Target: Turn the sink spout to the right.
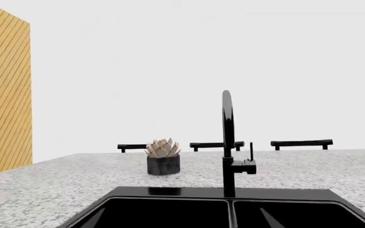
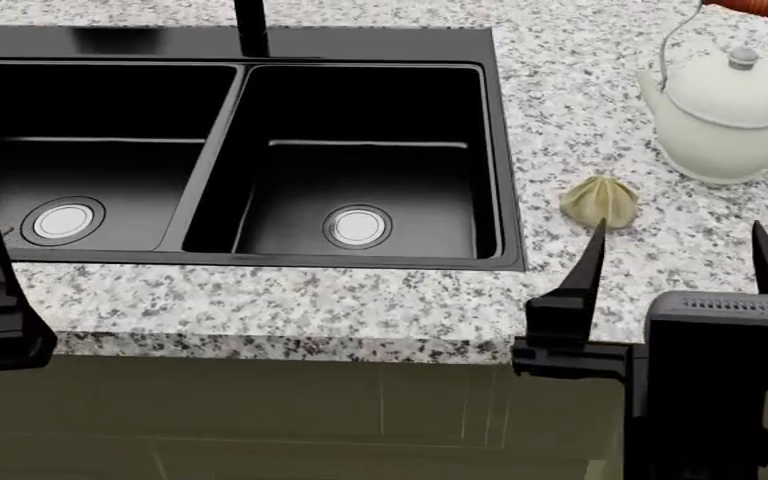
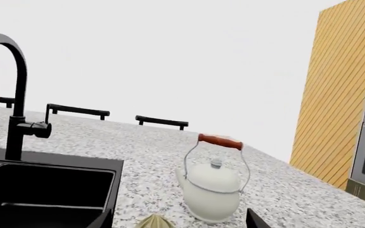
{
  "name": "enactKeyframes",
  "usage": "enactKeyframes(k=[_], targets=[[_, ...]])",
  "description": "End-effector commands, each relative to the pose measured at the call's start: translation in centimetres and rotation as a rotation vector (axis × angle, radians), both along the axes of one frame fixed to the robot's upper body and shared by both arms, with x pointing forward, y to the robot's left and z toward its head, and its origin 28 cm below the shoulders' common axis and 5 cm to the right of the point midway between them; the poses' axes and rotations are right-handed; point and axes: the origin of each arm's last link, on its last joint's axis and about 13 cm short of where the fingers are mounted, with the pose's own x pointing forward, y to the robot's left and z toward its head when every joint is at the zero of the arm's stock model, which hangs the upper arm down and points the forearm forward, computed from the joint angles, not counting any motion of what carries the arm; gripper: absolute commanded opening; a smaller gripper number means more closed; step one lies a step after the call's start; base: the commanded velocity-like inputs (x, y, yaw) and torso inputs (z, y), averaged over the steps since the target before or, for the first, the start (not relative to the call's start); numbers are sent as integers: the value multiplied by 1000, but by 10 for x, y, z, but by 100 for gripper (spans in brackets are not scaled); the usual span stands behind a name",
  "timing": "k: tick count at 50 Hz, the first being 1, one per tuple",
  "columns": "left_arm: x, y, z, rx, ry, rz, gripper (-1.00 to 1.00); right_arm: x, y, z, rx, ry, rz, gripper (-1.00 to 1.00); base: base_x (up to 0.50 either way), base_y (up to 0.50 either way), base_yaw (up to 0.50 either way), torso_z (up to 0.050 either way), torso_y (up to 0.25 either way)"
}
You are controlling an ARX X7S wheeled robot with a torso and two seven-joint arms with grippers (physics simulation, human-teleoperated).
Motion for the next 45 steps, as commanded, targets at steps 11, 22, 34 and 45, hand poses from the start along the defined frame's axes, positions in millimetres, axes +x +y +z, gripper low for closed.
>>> enactKeyframes(k=[11, 22, 34, 45], targets=[[2, 17, 18, -1, -30, 95, 100, 11, -13, 21, -46, -28, -34, 100, 0, 0, 0, 0, 0], [2, 20, 29, 12, -34, 106, 100, 15, -18, 30, -61, -22, -44, 100, 0, 0, 0, 0, 0], [5, 20, 39, 20, -36, 118, 100, 15, -20, 31, -56, -24, -51, 100, 0, 0, 0, 0, 0], [7, 21, 38, 0, -40, 102, 100, 14, -18, 31, -64, -22, -61, 100, 0, 0, 0, 0, 0]])
